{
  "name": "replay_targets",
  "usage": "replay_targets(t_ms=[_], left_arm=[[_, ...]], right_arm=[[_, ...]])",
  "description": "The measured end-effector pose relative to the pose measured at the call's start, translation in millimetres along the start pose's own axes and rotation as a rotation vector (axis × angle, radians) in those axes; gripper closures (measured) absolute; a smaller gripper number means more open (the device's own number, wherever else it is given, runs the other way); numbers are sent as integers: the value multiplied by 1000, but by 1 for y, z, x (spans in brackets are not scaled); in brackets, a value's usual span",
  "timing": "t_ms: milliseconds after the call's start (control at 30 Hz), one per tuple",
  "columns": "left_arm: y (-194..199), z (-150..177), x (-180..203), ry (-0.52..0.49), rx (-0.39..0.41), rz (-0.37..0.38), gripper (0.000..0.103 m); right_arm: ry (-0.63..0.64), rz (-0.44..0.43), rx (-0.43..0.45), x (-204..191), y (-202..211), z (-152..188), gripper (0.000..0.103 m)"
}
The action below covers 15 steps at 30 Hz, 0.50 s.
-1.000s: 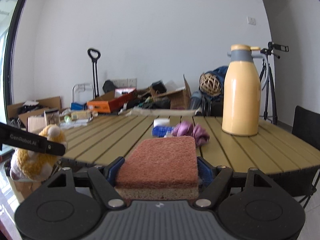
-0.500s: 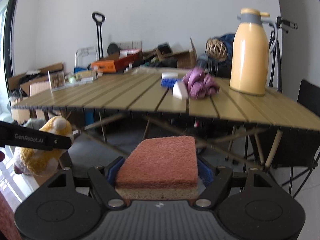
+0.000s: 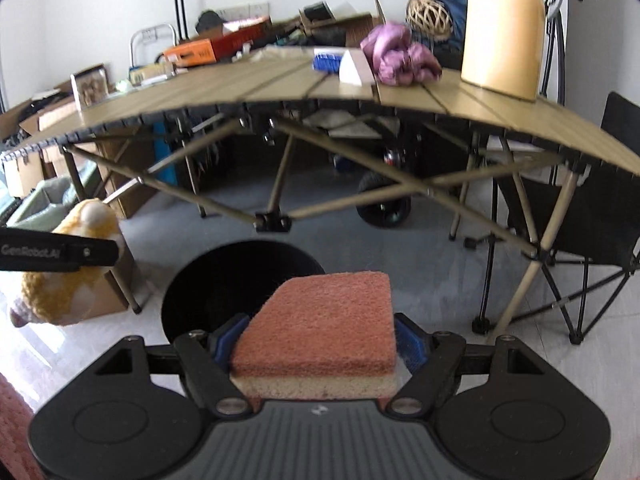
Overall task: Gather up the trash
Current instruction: 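Carry the hamster and sponge with both tools down over the black bin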
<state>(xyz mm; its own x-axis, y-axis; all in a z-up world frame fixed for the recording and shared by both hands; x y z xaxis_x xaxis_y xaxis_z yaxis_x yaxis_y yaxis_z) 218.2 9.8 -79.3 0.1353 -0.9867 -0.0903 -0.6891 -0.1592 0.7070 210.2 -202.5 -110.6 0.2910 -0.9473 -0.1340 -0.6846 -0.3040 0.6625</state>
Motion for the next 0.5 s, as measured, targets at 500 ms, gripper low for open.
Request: replay_targets(t_ms=[500], left_arm=[[-47,26,-10,-18,-141,-48,52]], right_arm=[[-45,18,-132,16,-45,20,27]])
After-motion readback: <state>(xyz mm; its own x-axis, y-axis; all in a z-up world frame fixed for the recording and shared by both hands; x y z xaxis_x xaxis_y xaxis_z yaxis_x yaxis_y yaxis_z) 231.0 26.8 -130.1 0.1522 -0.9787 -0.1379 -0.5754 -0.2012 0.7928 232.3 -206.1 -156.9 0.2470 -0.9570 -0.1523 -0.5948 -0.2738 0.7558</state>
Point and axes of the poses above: each gripper's, at about its wrist camera, not at the fingertips, and y roughly against the way its jaws point, x to its right, z to its underside, the point moved 1 cm from there along -y, roughly the way its jaws point, and after that the axes turned 9 degrees about -z, right-handed, at the moved point
